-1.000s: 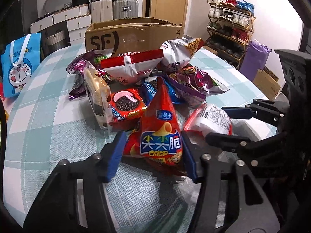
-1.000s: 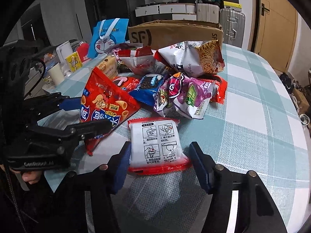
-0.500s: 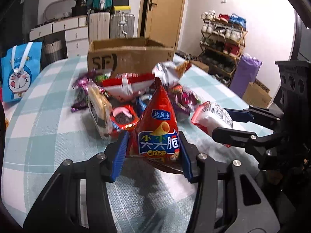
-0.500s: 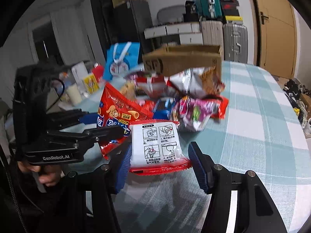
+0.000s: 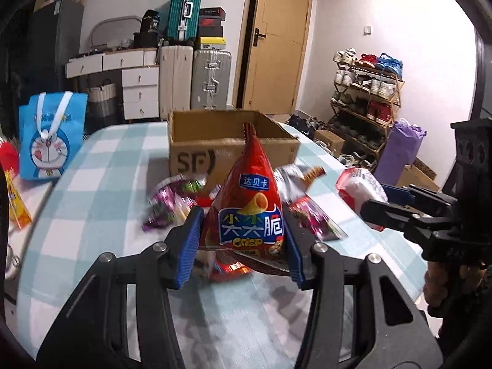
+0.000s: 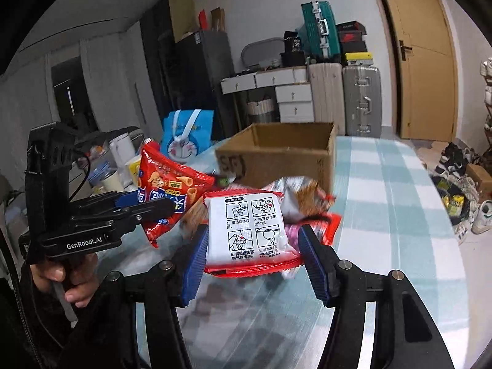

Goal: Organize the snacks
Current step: 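Carry both snacks over the cardboard box and open both grippers to drop them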

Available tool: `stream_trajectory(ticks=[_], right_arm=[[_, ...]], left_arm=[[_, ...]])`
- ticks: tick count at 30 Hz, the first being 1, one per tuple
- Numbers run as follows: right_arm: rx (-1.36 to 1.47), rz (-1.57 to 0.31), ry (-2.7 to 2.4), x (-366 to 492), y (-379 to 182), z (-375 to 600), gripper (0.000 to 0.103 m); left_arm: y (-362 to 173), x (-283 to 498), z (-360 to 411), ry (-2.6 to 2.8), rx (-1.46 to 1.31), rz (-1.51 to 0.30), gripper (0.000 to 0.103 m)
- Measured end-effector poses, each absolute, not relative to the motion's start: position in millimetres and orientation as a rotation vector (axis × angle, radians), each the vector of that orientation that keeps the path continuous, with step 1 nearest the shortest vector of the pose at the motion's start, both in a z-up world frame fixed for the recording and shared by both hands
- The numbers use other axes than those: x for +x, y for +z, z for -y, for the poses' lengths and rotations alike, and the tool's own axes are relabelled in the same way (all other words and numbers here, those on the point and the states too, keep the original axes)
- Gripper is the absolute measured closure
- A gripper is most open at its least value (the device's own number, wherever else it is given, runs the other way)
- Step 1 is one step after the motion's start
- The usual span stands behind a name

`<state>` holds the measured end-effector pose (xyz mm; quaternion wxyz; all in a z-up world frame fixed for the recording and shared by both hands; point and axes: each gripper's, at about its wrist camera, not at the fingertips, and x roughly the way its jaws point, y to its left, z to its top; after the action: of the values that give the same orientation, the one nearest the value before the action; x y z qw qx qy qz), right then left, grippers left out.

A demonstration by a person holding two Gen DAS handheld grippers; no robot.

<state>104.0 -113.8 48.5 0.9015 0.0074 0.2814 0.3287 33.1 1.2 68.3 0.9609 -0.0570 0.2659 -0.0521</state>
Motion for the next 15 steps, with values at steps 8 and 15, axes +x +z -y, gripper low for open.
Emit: stream_trajectory(ticks=[8, 15], right_arm=[[0.048, -0.580, 0.624, 136, 70, 107, 0.044], [0.061, -0.562, 0.610, 177, 91, 101, 0.044]], left_arm=[[89, 70, -26, -0.084, -0.152, -0.527, 0.057], [100, 113, -43, -0.056, -0.156, -0.515, 0.057]])
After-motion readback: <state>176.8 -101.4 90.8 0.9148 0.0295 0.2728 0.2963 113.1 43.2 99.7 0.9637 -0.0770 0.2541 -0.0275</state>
